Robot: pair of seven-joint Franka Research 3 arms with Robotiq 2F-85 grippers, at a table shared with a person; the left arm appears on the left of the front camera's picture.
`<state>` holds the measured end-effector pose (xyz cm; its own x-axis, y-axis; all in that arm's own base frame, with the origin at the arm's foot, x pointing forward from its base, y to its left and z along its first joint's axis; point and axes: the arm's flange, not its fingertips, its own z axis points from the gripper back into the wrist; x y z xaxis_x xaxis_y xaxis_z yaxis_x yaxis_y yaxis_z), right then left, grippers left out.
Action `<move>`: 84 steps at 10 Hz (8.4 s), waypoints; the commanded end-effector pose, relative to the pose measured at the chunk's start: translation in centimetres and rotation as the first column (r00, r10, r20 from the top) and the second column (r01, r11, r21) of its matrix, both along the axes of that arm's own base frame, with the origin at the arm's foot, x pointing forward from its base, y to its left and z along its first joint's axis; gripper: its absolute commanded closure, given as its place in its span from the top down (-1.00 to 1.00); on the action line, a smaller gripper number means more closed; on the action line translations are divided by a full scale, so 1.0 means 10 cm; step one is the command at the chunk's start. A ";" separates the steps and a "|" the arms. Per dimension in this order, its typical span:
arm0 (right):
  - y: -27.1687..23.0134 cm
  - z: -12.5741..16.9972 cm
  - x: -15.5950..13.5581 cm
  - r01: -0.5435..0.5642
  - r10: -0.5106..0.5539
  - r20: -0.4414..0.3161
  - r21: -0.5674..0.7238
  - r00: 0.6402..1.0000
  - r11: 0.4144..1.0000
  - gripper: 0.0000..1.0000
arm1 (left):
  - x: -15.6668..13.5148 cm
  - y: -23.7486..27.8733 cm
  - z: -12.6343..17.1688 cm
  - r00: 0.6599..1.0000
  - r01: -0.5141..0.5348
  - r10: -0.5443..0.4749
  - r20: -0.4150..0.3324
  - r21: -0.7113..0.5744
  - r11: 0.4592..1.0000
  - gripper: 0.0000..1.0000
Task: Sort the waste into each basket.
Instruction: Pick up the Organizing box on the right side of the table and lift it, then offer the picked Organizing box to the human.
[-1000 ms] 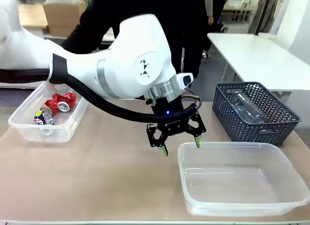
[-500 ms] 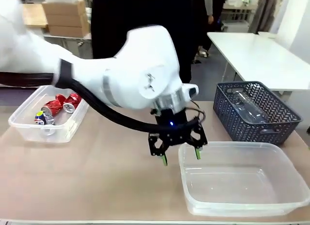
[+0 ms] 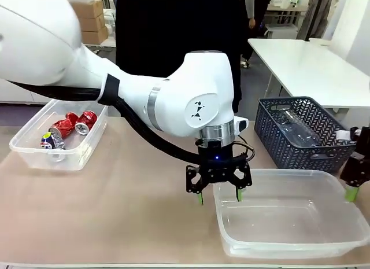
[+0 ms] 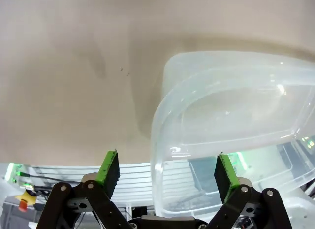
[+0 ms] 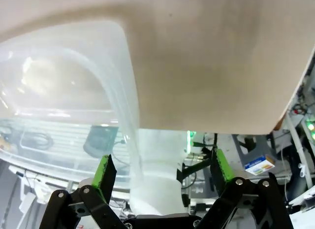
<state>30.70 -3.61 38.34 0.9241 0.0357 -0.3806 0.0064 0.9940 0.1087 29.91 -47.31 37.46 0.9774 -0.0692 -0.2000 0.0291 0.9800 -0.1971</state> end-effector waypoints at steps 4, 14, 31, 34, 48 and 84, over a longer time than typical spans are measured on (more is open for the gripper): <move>0.20 -0.73 -0.67 0.001 -0.003 0.041 0.042 0.999 0.999 1.00 | 0.09 -0.07 -0.09 0.999 -0.002 0.005 -0.050 0.055 0.998 1.00; 0.33 -0.75 -0.89 -0.040 0.037 0.085 0.032 0.996 0.999 1.00 | 0.09 -0.12 -0.14 0.997 0.001 0.005 -0.072 0.079 0.997 -0.86; 0.62 0.29 -0.99 -0.006 0.007 0.081 -0.013 0.997 1.000 -1.00 | -0.14 0.53 0.57 0.999 0.005 -0.006 -0.039 -0.041 0.999 -1.00; 0.92 1.03 -0.65 0.078 -0.079 -0.035 -0.017 0.996 0.997 -1.00 | -0.26 1.30 1.20 1.000 0.011 -0.009 0.027 -0.062 0.998 -1.00; 1.90 1.39 0.49 0.038 -0.033 -0.055 0.111 0.998 0.993 -0.82 | -0.07 2.10 1.64 0.999 -0.028 0.031 0.027 -0.096 0.995 -0.92; 2.47 1.10 1.42 0.218 -0.196 -0.143 0.160 0.970 0.963 -0.82 | 0.78 2.89 1.16 0.991 -0.135 0.135 -0.012 -0.094 0.986 -0.92</move>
<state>44.69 21.32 49.32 0.8663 -0.0695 -0.4947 0.2236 0.9395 0.2595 37.88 -19.25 48.65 0.9761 0.0248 -0.2160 -0.0864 0.9560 -0.2805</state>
